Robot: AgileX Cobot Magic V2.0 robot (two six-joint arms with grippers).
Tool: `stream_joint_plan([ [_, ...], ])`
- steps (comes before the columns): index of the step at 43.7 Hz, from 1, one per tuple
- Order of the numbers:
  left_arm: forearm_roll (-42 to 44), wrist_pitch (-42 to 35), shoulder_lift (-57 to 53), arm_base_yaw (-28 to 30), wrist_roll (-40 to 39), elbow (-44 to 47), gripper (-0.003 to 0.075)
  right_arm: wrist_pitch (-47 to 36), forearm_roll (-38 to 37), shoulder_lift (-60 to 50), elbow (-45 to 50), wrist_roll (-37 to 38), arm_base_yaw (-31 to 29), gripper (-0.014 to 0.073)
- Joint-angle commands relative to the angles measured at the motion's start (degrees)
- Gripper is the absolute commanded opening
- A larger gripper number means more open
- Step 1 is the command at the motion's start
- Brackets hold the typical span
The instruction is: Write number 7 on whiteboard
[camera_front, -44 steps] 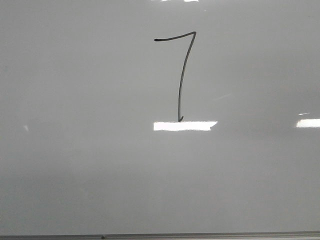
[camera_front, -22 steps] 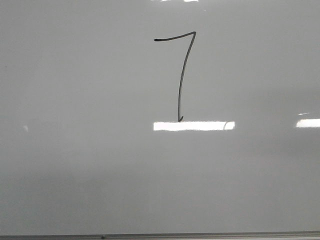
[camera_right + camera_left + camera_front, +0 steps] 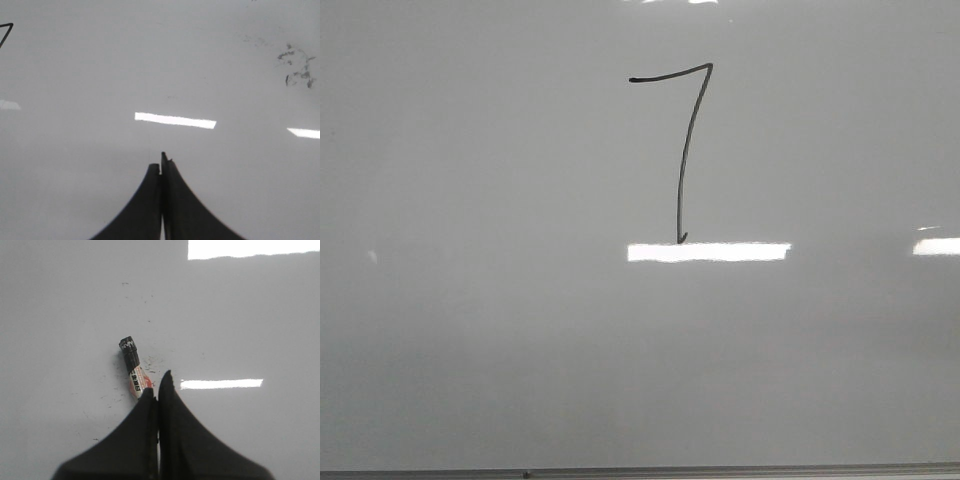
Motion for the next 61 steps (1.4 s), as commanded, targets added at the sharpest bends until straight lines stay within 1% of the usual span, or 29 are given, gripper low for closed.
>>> stream_joint_plan([
  [1, 0.08, -5.16, -0.85, 0.02, -0.4, 0.7, -0.002, -5.57, -0.4, -1.02, -0.16, 0.01, -0.53, -0.0067],
  [23, 0.08, -5.16, -0.85, 0.02, -0.4, 0.7, -0.002, -5.92, -0.56, -1.07, -0.16, 0.71, -0.53, -0.0067],
  [26, 0.08, -5.16, -0.85, 0.02, -0.4, 0.7, -0.0021, -6.01, -1.41, -1.07, -0.16, 2.93, -0.53, -0.0067],
  [32, 0.08, -5.16, -0.85, 0.02, -0.4, 0.7, -0.002, -6.45, -5.37, -1.07, -0.16, 8.7, -0.53, -0.0067],
  [35, 0.08, -5.16, -0.85, 0.02, -0.4, 0.7, -0.002, -6.83, -5.56, -1.07, -0.16, 10.12, -0.53, -0.0067],
  [61, 0.08, -5.16, -0.85, 0.02, -0.4, 0.7, -0.002, -6.9, -5.56, -1.01, -0.16, 10.12, -0.53, -0.0067],
])
